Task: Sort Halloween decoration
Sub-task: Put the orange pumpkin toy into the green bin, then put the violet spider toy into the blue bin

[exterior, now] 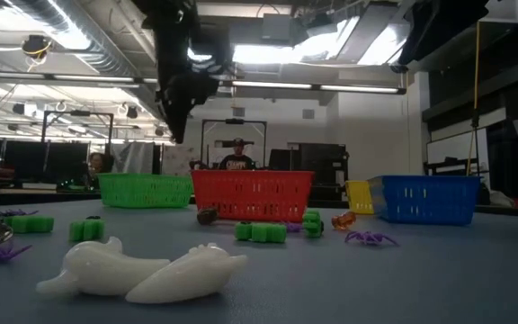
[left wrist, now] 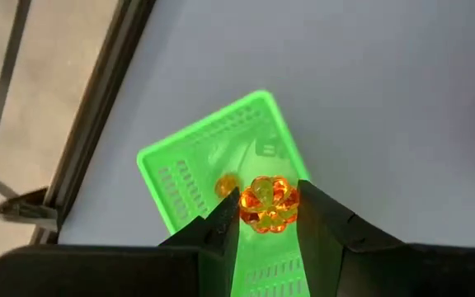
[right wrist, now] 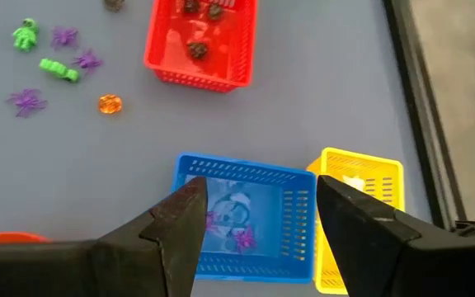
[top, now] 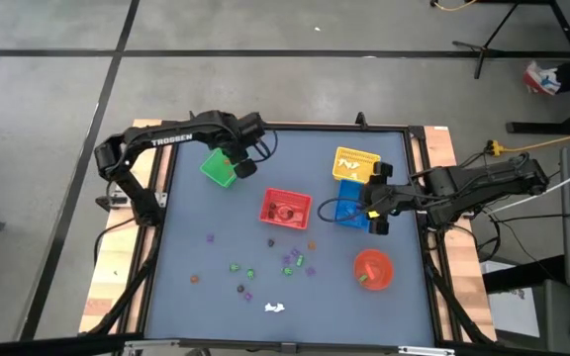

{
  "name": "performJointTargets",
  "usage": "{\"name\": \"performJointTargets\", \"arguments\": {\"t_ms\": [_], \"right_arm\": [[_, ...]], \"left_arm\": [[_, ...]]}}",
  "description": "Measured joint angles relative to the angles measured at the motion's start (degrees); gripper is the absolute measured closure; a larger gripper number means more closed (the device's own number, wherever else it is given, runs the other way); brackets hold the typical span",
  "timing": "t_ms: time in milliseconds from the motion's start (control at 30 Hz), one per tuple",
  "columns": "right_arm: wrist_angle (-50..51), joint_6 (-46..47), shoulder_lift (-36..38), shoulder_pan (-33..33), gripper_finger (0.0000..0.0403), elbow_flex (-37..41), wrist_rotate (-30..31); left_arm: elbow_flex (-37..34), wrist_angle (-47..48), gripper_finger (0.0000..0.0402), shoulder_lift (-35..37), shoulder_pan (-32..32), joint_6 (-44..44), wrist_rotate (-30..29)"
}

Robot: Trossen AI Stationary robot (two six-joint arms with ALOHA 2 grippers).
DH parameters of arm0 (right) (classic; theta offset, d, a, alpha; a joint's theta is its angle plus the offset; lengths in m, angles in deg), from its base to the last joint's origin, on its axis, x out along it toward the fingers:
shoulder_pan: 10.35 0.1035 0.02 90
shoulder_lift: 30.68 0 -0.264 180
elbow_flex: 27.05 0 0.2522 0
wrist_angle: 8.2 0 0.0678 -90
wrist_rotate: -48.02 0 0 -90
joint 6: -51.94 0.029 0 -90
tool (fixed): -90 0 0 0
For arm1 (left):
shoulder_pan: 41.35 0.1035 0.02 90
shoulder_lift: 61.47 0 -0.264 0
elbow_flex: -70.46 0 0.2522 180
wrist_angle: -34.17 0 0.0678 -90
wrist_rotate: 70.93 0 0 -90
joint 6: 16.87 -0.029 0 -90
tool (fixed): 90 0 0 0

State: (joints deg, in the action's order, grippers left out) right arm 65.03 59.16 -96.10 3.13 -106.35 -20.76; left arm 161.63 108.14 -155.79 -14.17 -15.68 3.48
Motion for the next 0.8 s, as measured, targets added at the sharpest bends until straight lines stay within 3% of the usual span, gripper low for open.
{"name": "performJointTargets", "arguments": {"t_ms": [200,400,600,800], "right_arm": [[-0.25,0.00,-1.81,0.00,0.0176,0.00,-2.08],[-6.86,-0.01,-4.12,0.00,0.0176,0.00,-8.73],[-15.56,-0.01,-7.61,0.02,0.0176,0.00,-16.91],[-19.04,0.01,-12.24,0.02,0.0176,0.00,-21.00]], "left_arm": [[-3.03,-0.19,0.0321,-0.02,1.08,0.04,-0.06],[-3.85,-0.59,0.0318,-0.02,1.05,0.13,-0.12],[-3.85,-0.68,0.0277,-0.02,1.05,0.15,-0.03],[-3.85,-0.68,0.0240,-0.02,1.05,0.15,-0.03]]}}
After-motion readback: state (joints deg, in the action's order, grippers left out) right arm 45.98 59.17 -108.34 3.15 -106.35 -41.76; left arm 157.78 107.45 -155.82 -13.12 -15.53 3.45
